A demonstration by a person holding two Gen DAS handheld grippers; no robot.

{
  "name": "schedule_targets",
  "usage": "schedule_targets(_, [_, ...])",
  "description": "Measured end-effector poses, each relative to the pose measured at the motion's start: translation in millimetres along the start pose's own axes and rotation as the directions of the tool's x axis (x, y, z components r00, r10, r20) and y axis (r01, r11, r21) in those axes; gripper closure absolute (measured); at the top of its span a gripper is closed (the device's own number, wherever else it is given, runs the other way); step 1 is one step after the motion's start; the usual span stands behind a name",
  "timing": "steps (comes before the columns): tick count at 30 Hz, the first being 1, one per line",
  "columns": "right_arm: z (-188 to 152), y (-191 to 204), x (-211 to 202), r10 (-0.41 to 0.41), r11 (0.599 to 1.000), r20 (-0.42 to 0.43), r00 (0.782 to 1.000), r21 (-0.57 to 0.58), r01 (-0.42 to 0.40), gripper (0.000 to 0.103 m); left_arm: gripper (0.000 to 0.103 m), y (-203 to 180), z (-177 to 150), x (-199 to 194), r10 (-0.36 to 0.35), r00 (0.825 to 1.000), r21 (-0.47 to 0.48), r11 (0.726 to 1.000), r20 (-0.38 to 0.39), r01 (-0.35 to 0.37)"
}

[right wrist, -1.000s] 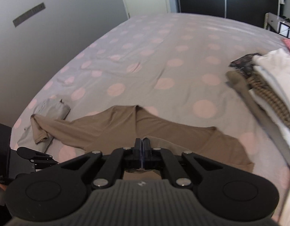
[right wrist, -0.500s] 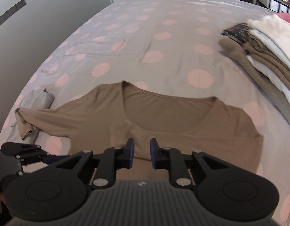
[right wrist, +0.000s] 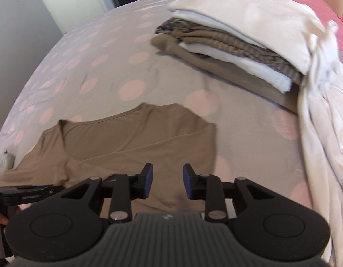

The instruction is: Fold clothes

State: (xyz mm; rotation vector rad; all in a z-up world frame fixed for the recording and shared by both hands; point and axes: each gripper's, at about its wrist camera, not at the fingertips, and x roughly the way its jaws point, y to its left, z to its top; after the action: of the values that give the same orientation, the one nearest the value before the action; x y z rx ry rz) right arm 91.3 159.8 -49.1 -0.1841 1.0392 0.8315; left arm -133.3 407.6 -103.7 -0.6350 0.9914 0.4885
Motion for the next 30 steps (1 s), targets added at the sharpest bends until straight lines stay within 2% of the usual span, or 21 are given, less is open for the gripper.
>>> schedule_targets(2, [3.3, -12.4, 5.2, -0.026, 0.999, 0.002, 1.000, 0.040, 0.026, 0.070, 0.101, 1.2, 2.1, -0.6, -0.003, 1.000, -0.001, 1.000, 0.017, 0.003])
schedule_targets(7, [14.8, -35.6, 19.7, -0.025, 0.982, -0.024, 0.999, 0.187, 0.030, 0.070, 0.102, -0.6, 11.3, -25.4, -0.022, 0.994, 0.009, 1.000, 0.111, 0.021])
schedule_targets(9, [16.3, -35.5, 22.3, -0.015, 0.978, -0.029, 0.999, 0.206, 0.020, 0.070, 0.102, -0.3, 16.7, -41.6, -0.031, 0.988, 0.008, 0.999, 0.150, 0.031])
schedule_targets(14, [12.5, -18.0, 23.4, 0.008, 0.990, -0.032, 0.999, 0.139, -0.004, 0.069, 0.102, 13.6, 29.6, -73.1, -0.046, 0.979, -0.040, 0.998, 0.200, 0.055])
schedule_targets(18, [3.4, -10.3, 26.6, 0.004, 0.996, -0.051, 0.999, 0.087, 0.000, 0.069, 0.102, 37.2, 33.0, -84.0, 0.024, 0.980, -0.102, 0.995, 0.199, -0.004])
schedule_targets(22, [-7.4, -7.7, 33.3, 0.012, 0.998, -0.091, 0.996, 0.059, -0.007, 0.069, 0.102, 65.5, 29.2, -84.3, 0.108, 0.978, -0.181, 0.981, 0.177, -0.075])
schedule_targets(25, [-19.0, 3.0, 37.2, 0.033, 0.999, -0.120, 0.992, 0.000, -0.033, 0.069, 0.102, 76.6, 24.2, -78.2, 0.123, 0.982, -0.190, 0.977, 0.146, -0.094])
schedule_targets(30, [-40.4, 27.8, 40.8, 0.045, 0.987, -0.140, 0.989, -0.146, -0.066, 0.069, 0.102, 86.7, 23.6, -79.4, 0.153, 0.974, -0.224, 0.968, 0.164, -0.114])
